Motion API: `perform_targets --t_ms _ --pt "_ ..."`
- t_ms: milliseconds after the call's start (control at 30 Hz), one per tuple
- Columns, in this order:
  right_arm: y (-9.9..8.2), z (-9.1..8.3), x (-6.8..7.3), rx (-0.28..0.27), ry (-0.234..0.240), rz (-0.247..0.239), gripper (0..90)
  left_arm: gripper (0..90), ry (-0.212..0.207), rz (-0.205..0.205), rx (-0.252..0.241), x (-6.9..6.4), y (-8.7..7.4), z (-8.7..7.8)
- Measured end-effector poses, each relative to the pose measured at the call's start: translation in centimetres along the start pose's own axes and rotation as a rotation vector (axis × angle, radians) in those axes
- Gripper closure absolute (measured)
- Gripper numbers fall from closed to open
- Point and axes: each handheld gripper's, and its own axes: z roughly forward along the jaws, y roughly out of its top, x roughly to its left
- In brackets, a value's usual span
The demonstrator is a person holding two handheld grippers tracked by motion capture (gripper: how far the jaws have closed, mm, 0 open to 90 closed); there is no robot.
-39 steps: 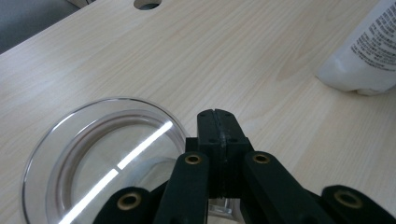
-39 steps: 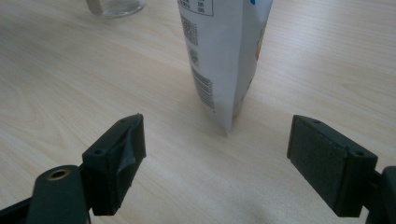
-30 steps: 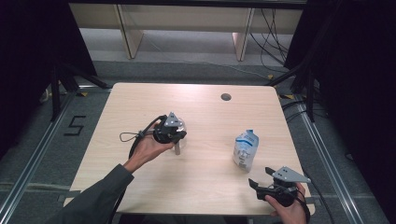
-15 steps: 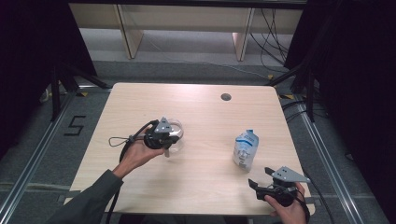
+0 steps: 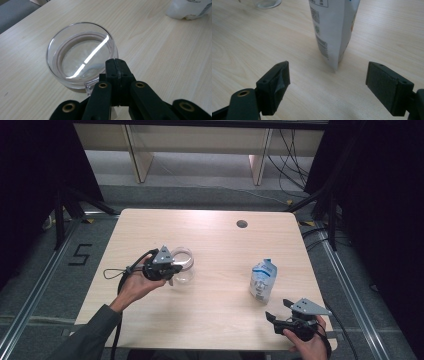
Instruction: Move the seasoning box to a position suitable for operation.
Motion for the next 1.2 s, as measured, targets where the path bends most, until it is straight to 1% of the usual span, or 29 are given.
perform_targets --t_ms 33,133,167,233,267,300,333,367,400,433,467,500,533,567,600,633,667,700,733,800,833,867,933,1000,1033,1067,1100,1133,1200 --pt "0.0 0.0 0.0 0.001 -0.002 0.001 20.3 88.5 0.003 -0.014 -0.009 0.0 0.0 -0.1" --pt "0.1 0.0 0.0 -0.001 -0.002 0.002 20.3 87.0 0.012 -0.01 -0.029 -0.1 0.0 -0.5" --pt "0.0 0.1 -0.2 -0.006 0.0 -0.026 20.3 85.6 0.007 -0.01 -0.041 -0.1 -0.1 -0.8" --pt "0.1 0.1 -0.3 -0.01 0.004 -0.019 20.3 82.9 0.009 -0.045 -0.068 -0.3 -0.2 -1.3" --pt "0.0 0.0 0.1 0.001 -0.001 0.019 20.3 81.0 0.008 -0.074 -0.111 -0.5 -0.5 -1.7" --pt "0.0 0.0 0.1 0.001 -0.001 0.019 20.3 78.6 0.008 -0.074 -0.111 -0.5 -0.5 -1.7" --pt "0.0 0.0 0.0 -0.005 0.0 0.003 20.3 78.6 0.004 -0.069 -0.127 -0.5 -0.7 -2.0" --pt "0.0 0.0 0.0 -0.001 0.002 0.004 20.3 78.9 0.009 -0.089 -0.138 -0.7 -0.9 -2.2" --pt "0.0 0.0 0.0 -0.001 0.002 0.004 20.3 78.9 0.013 -0.095 -0.147 -0.7 -1.0 -2.4" --pt "0.0 0.0 0.0 -0.003 0.0 0.002 20.3 78.3 0.011 -0.125 -0.166 -0.7 -1.3 -2.6" --pt "0.1 0.0 0.0 -0.003 -0.001 0.002 20.3 75.5 0.013 -0.132 -0.167 -0.6 -1.5 -2.9" --pt "0.1 0.1 -0.1 -0.014 -0.003 -0.024 20.4 73.9 0.021 -0.142 -0.181 -0.6 -1.7 -3.0" --pt "0.1 0.1 -0.1 -0.014 -0.003 -0.024 20.4 72.2 0.021 -0.142 -0.181 -0.6 -1.7 -3.0" --pt "0.1 0.1 -0.3 -0.019 -0.005 -0.043 20.4 72.2 0.024 -0.153 -0.191 -0.6 -1.9 -3.3" --pt "0.1 0.0 0.1 -0.003 0.004 0.001 20.4 71.3 0.025 -0.164 -0.197 -0.6 -2.0 -3.5" --pt "0.1 0.1 -0.2 -0.019 0.0 -0.033 20.4 67.7 0.028 -0.17 -0.208 -0.6 -2.2 -3.7" --pt "0.1 0.1 -0.2 -0.018 -0.001 -0.032 20.4 65.0 0.031 -0.195 -0.204 -0.5 -2.5 -4.0" --pt "0.1 0.1 -0.2 -0.018 -0.001 -0.032 20.4 61.5 0.031 -0.195 -0.204 -0.5 -2.5 -4.0" --pt "0.1 0.0 0.1 -0.002 0.002 0.006 20.4 61.5 0.029 -0.217 -0.2 -0.4 -2.7 -4.0" --pt "0.1 0.0 0.0 -0.013 0.002 -0.013 20.4 54.7 0.037 -0.26 -0.194 -0.2 -3.4 -3.9" --pt "0.2 0.1 -0.2 -0.021 0.004 -0.034 20.4 52.1 0.045 -0.289 -0.172 -0.1 -4.0 -3.5" --pt "0.2 0.0 -0.2 -0.024 -0.004 -0.045 20.4 49.4 0.051 -0.304 -0.155 -0.1 -4.3 -3.2" --pt "0.2 0.1 -0.2 -0.019 -0.004 -0.045 20.4 45.8 0.053 -0.314 -0.146 0.0 -4.6 -2.9" --pt "0.2 0.0 0.0 -0.014 0.003 -0.019 20.4 43.1 0.07 -0.332 -0.117 0.0 -5.1 -2.1" --pt "0.2 0.0 0.2 -0.005 0.006 0.0 20.4 42.8 0.071 -0.317 -0.102 0.2 -5.2 -1.9" --pt "0.2 0.1 -0.1 -0.016 0.001 -0.036 20.4 42.1 0.071 -0.317 -0.102 0.2 -5.2 -1.9" --pt "0.2 0.1 -0.2 -0.017 -0.006 -0.046 20.4 41.9 0.08 -0.328 -0.11 0.1 -5.2 -1.6" --pt "0.2 0.1 -0.2 -0.017 -0.006 -0.046 20.4 41.9 0.082 -0.337 -0.111 0.1 -5.2 -1.4" --pt "0.2 0.1 -0.2 -0.021 -0.004 -0.045 20.4 40.2 0.091 -0.329 -0.094 0.1 -5.2 -0.9"
